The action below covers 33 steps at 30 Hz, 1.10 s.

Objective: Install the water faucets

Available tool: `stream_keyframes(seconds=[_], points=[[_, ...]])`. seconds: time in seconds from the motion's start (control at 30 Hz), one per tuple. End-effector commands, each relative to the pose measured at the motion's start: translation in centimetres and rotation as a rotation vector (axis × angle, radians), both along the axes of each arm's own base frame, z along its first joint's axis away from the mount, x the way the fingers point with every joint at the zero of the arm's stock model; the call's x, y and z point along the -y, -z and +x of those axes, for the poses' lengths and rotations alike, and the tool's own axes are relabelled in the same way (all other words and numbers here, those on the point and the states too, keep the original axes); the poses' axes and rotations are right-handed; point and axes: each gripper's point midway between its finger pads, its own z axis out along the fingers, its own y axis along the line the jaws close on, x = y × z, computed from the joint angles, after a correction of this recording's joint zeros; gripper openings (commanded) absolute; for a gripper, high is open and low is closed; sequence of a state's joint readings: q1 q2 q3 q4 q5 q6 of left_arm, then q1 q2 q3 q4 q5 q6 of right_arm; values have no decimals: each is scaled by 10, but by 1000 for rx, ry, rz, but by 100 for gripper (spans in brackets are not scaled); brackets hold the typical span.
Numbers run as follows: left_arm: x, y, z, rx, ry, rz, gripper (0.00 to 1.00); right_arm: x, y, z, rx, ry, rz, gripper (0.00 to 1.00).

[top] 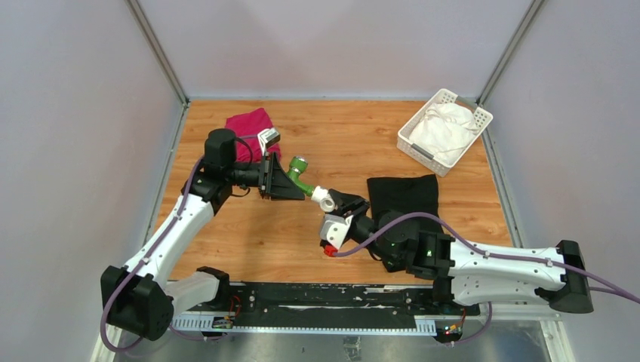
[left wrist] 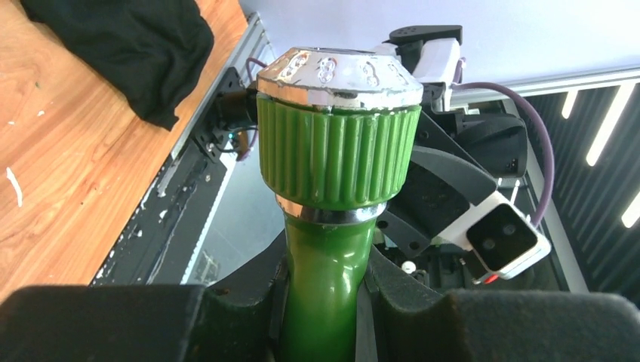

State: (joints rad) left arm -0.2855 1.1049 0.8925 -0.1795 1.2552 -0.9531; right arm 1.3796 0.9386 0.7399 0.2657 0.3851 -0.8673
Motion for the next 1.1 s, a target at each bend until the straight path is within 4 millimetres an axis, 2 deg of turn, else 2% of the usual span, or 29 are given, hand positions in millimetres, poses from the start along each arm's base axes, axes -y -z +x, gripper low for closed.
stream_keyframes(seconds=[0.0,0.1,0.27,0.43,0.63,0.83,0.93,0.97,1.07], points=[[0,-4,11,75,-56,-12,0,-11,-18,-20,-230,-103,167,35],[0,-7,12,101,-65,-28,0,-12,-21,-25,-351,-136,241,35],[1,-16,13,146,-79,-64,0,-5,-19,-22,-541,-150,358,40],[1,-13,15,180,-72,-60,0,-2,-13,-17,-806,-225,452,44],[1,-13,17,261,-75,-59,0,-7,-15,-14,-1029,-312,555,46],[-2,-21,16,465,-80,-62,0,-8,-20,-4,-1266,-413,670,46],[-4,-29,14,561,-93,-65,0,-8,-22,8,-1245,-480,674,47],[-5,-32,14,600,-108,-63,0,-9,-25,6,-1396,-495,723,48],[-8,-43,13,705,-154,-65,0,-12,-25,9,-1498,-538,746,48]])
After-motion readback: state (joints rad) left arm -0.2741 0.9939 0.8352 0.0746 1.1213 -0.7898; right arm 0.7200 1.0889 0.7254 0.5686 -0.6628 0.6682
